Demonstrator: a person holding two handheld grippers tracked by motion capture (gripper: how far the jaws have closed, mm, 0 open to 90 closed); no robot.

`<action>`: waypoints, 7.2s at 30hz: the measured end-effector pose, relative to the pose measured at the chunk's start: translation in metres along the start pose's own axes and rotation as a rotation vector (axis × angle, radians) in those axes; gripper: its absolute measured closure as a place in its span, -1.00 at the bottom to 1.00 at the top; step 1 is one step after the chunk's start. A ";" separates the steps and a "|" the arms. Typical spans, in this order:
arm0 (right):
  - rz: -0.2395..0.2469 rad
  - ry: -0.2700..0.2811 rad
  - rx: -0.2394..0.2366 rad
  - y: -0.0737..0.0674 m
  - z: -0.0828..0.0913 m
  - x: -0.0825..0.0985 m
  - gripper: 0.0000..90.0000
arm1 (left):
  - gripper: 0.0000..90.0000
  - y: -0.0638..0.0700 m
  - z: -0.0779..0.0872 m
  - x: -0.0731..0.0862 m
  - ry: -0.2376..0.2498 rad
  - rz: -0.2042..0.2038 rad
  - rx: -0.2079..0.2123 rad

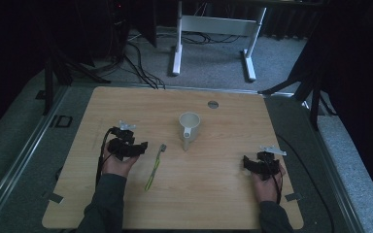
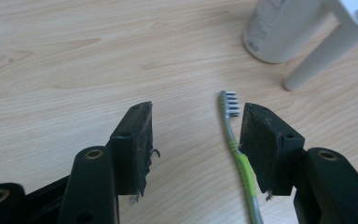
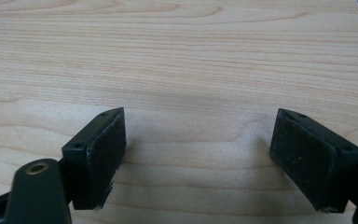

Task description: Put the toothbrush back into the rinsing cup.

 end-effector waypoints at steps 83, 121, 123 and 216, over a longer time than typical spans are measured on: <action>-0.005 -0.001 -0.006 0.000 0.000 0.000 -0.60 | 0.07 0.048 -0.040 -0.017 -0.490 -0.069 0.190; -0.004 0.000 -0.004 0.000 0.000 0.000 -0.60 | 0.49 0.053 -0.069 0.005 -0.656 -0.060 0.179; -0.004 0.000 -0.004 0.000 0.000 0.000 -0.60 | 0.50 0.054 -0.070 0.006 -0.662 -0.065 0.176; -0.012 0.001 -0.004 0.001 0.000 0.000 -0.60 | 0.82 0.029 -0.031 -0.026 -0.263 -0.116 0.194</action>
Point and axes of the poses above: each handheld gripper's, and its own axes: z roughly backward along the jaws, x roughly out of its underside, y roughly to its right, the point moved 7 cm from there along -z, roughly forward along the jaws, and after that the axes turned 15 degrees about -z, right-handed, at the moved point
